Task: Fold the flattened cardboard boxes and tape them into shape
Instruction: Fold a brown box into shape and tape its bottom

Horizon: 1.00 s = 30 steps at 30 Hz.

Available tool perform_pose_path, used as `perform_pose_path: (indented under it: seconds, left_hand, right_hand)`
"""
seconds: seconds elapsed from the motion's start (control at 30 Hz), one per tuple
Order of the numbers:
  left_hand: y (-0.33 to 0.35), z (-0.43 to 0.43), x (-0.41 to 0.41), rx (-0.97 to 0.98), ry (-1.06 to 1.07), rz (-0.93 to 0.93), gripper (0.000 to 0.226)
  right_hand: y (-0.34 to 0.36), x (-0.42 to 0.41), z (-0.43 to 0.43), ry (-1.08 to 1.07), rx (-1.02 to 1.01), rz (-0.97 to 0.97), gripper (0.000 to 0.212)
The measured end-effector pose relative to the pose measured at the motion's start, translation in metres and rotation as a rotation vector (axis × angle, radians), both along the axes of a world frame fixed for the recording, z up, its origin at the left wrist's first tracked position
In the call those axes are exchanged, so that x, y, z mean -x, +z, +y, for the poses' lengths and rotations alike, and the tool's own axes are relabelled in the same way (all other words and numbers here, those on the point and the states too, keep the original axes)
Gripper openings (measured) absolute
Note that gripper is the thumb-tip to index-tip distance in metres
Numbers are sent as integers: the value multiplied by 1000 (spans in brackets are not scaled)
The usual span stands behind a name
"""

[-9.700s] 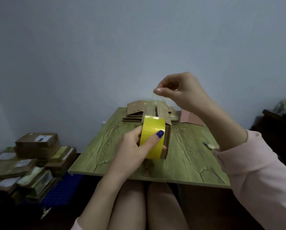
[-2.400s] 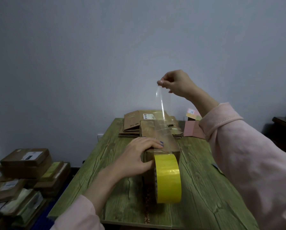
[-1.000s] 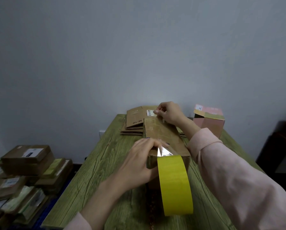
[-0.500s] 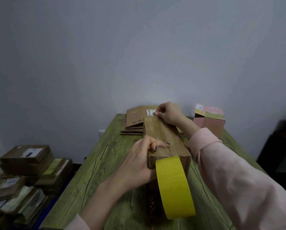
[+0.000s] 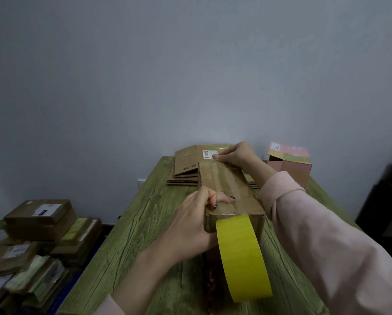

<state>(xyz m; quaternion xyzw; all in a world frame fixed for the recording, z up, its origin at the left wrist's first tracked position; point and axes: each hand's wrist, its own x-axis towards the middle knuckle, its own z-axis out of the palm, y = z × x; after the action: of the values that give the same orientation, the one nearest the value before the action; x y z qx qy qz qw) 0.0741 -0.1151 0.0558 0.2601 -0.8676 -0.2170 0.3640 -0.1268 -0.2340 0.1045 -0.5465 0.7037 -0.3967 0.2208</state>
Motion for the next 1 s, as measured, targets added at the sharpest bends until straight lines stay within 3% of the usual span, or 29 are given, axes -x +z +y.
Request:
perform_pose_path:
  seconds: [0.17, 0.3, 0.43, 0.67, 0.83, 1.0]
  left_hand:
    - [2, 0, -1, -41, -8, 8, 46]
    - [1, 1, -1, -52, -11, 18, 46]
    - [1, 3, 0, -59, -7, 16, 47]
    - [0, 2, 0, -61, -13, 15, 47]
    - [2, 2, 0, -67, -15, 20, 48]
    - [4, 3, 0, -59, -12, 23, 46]
  right_hand:
    - [6, -3, 13, 35, 258, 230, 20]
    - [16, 2, 32, 204, 359, 397, 17]
    - [7, 2, 36, 259, 311, 490, 23]
    - [-2, 2, 20, 170, 169, 422, 40]
    - [7, 0, 24, 251, 64, 594, 52]
    - [9, 0, 44, 334, 54, 591, 59]
